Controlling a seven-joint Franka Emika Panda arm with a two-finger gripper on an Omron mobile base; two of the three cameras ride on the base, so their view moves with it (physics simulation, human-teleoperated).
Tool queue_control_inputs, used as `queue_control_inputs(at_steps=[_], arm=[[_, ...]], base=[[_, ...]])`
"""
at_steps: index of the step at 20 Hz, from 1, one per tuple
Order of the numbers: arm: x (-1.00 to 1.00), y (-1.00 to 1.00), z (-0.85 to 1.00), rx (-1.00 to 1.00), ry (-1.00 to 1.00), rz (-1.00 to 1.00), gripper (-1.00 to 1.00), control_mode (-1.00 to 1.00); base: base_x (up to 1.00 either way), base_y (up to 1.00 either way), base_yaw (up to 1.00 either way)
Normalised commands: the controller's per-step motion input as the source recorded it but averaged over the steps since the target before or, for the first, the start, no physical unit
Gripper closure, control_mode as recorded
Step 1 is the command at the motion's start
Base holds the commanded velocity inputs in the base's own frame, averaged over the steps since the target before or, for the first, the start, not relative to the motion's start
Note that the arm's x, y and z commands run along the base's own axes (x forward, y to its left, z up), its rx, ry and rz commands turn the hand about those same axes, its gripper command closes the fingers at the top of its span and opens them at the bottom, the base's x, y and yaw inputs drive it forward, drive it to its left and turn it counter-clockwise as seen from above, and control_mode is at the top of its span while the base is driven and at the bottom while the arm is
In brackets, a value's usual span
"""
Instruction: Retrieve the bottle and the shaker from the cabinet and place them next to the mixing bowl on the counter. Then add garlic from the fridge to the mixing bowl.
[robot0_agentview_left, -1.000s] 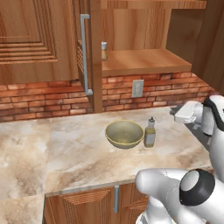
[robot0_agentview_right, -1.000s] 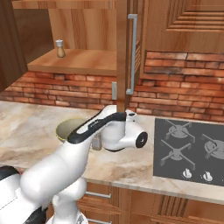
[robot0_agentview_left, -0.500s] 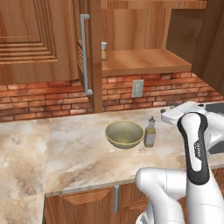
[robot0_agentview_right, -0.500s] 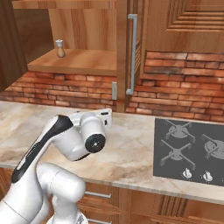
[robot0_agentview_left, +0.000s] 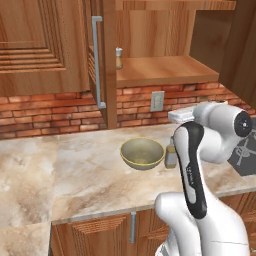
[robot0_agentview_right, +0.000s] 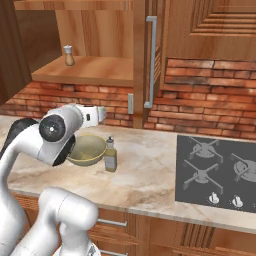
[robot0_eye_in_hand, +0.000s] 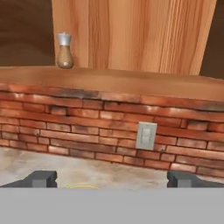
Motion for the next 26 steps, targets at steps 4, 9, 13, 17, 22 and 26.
queue_control_inputs(at_steps=[4, 9, 13, 17, 22, 26], arm=[[-0.35, 0.00, 0.87, 0.00, 0.23, -0.03, -1.00, -1.00], [-0.34, 0.08, 0.68, 0.00, 0.17, 0.00, -1.00, -1.00], [-0.05, 0.19, 0.39, -0.04, 0.08, 0.00, -1.00, -1.00], [-0.06, 0.08, 0.09, -0.01, 0.00, 0.00, -1.00, -1.00], [0.33, 0.32, 0.00, 0.00, -0.09, 0.00, -1.00, -1.00], [0.78, 0.77, 0.03, 0.00, -0.04, -0.04, -1.00, -1.00]], base=[[0.00, 0.00, 0.00], [0.00, 0.00, 0.00], [0.00, 0.00, 0.00], [0.00, 0.00, 0.00], [0.00, 0.00, 0.00], [0.00, 0.00, 0.00]])
